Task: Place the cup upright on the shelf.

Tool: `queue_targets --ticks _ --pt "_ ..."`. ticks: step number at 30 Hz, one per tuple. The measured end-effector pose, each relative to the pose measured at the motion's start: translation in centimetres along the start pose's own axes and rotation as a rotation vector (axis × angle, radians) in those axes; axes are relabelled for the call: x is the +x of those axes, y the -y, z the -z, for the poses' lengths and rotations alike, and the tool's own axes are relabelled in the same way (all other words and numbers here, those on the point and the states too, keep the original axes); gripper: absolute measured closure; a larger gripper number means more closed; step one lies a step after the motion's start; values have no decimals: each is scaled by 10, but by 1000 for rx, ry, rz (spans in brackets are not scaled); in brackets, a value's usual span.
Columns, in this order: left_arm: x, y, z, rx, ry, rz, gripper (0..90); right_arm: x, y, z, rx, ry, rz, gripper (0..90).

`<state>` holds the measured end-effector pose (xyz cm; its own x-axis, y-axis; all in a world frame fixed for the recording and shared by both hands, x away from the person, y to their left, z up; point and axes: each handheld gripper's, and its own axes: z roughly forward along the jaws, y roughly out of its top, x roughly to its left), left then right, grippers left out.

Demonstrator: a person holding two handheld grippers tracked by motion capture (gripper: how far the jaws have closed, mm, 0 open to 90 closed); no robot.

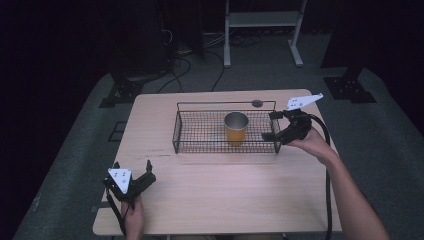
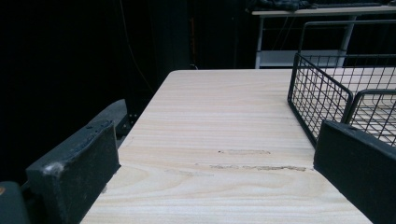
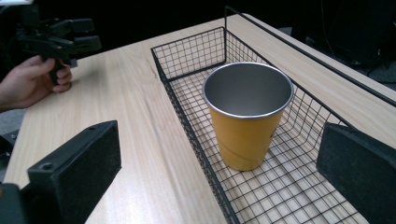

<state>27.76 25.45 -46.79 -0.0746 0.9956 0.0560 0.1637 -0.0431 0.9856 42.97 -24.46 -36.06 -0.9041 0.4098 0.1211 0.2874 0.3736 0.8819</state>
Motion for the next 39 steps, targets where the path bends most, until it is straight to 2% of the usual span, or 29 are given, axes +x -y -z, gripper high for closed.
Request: queue_targets --ticks 15,39 --pt "0 0 0 0 0 -4 0 11 21 13 -5 -8 -5 0" --pt "-1 0 0 1 1 -9 0 24 41 23 -12 -19 -21 2"
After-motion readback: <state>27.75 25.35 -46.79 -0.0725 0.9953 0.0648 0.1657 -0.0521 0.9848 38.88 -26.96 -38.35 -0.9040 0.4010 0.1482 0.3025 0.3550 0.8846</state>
